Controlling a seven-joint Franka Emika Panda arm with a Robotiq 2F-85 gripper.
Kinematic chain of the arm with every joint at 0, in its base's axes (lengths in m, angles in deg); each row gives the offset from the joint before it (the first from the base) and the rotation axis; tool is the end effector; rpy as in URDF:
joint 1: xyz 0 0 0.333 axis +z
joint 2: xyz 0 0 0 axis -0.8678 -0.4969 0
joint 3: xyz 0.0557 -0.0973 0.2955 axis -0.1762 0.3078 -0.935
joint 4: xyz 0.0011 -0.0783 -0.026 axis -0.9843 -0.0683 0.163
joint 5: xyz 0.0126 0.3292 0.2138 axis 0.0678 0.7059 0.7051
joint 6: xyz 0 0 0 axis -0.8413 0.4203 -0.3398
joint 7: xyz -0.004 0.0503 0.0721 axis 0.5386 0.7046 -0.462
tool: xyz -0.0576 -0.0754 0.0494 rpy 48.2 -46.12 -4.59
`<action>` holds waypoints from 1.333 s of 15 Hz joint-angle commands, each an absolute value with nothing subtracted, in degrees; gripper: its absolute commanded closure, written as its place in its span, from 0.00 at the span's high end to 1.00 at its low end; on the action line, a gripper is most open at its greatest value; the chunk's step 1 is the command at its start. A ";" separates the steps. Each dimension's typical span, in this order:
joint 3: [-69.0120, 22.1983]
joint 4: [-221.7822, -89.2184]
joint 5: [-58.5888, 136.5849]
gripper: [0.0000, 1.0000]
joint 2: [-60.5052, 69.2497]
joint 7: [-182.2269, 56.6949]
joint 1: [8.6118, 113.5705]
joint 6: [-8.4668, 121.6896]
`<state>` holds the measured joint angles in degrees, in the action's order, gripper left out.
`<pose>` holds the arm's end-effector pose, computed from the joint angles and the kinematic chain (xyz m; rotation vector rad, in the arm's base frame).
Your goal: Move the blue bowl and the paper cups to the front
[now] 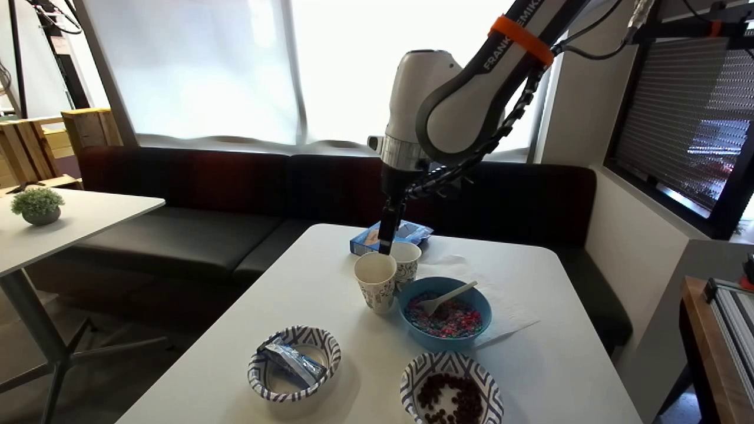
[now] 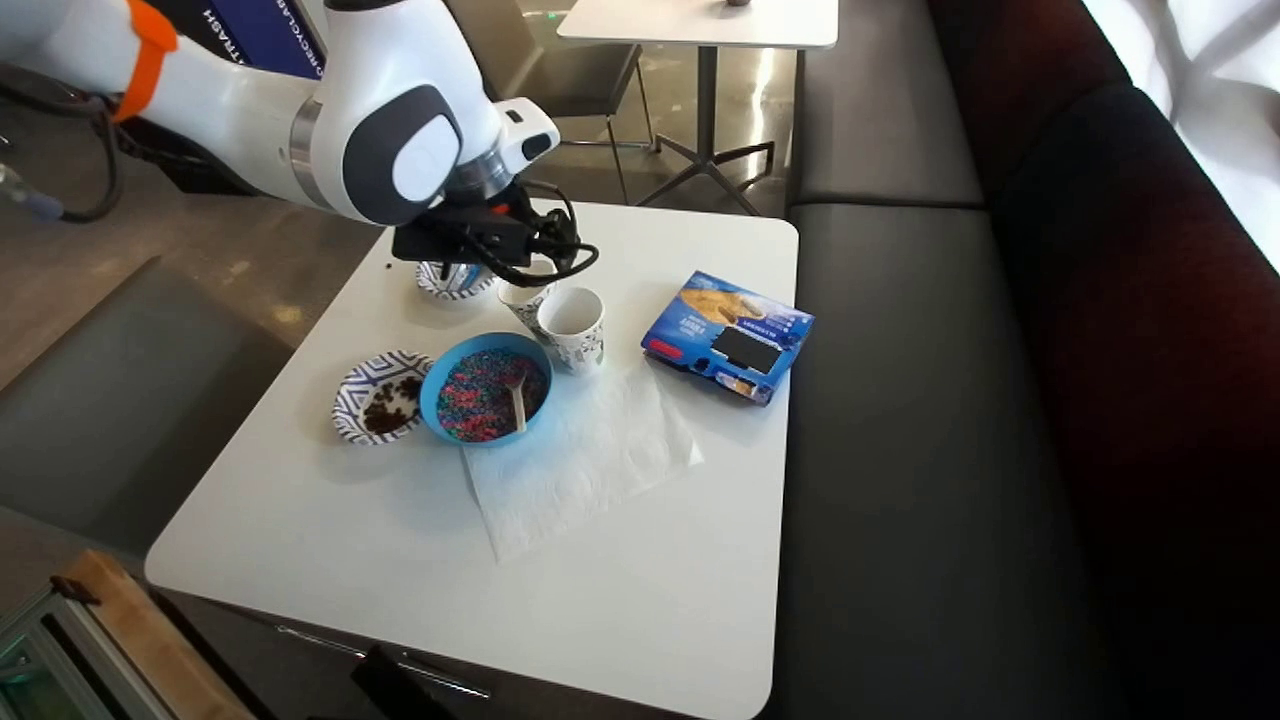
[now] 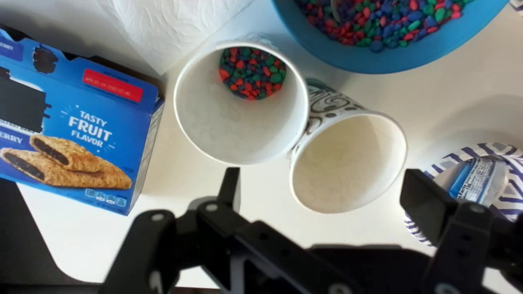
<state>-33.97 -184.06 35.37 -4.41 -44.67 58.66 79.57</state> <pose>0.5959 0.0562 0.2246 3.0399 0.6311 0.3134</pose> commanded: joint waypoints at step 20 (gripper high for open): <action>-33.72 -171.91 29.11 0.27 -16.48 -29.71 59.46 76.77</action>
<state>-32.96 -173.69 29.92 -14.34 -30.38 59.91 76.15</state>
